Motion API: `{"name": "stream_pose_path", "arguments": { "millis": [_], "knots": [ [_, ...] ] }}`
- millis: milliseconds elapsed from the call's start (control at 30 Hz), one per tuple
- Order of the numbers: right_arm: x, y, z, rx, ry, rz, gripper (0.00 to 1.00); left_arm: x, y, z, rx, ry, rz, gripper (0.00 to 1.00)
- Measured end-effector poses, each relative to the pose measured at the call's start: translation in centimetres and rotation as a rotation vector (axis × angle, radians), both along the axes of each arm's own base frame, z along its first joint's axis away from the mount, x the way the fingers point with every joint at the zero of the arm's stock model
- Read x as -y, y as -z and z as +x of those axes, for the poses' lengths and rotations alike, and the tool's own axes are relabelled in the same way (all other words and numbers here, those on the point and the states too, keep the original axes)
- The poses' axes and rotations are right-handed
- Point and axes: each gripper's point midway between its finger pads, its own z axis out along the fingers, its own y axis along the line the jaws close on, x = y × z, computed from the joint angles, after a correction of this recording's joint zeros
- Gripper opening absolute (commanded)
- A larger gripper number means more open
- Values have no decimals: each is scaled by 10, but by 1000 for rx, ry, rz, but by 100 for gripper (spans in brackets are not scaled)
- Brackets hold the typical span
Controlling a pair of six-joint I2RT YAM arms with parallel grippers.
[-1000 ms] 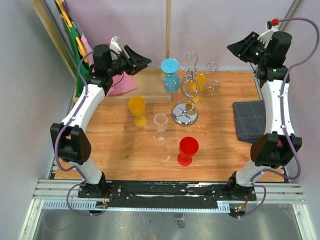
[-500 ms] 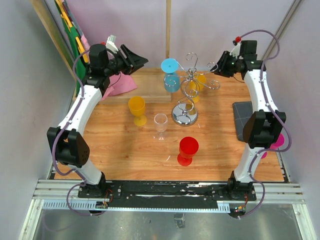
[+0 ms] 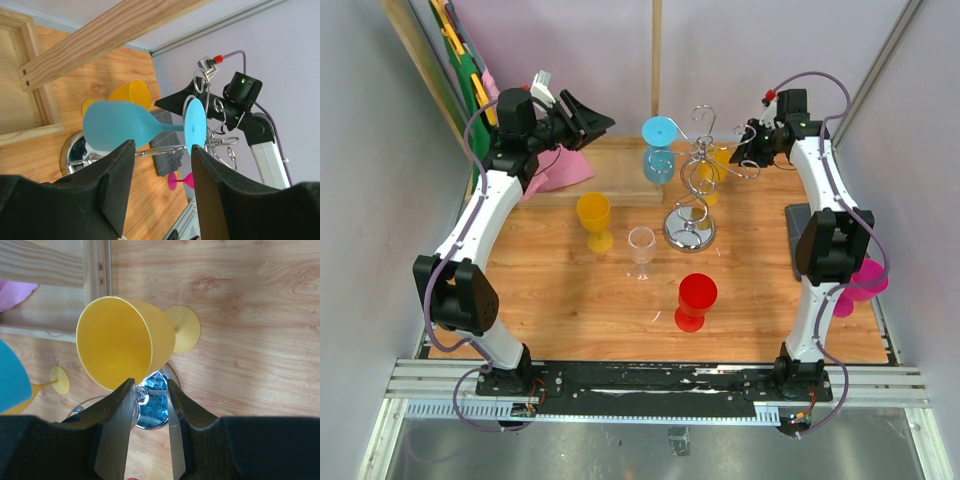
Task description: Place the wine glass upside down on the wine glass rack
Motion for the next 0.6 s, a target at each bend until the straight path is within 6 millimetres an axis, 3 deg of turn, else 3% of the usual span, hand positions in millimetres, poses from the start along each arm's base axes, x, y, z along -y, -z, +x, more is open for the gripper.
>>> {"name": "stream_pose_path", "arguments": {
  "millis": [600],
  "knots": [
    [-10, 27, 12, -36, -17, -52, 30, -1, -7, -6, 16, -2, -1, 53]
  ]
}}
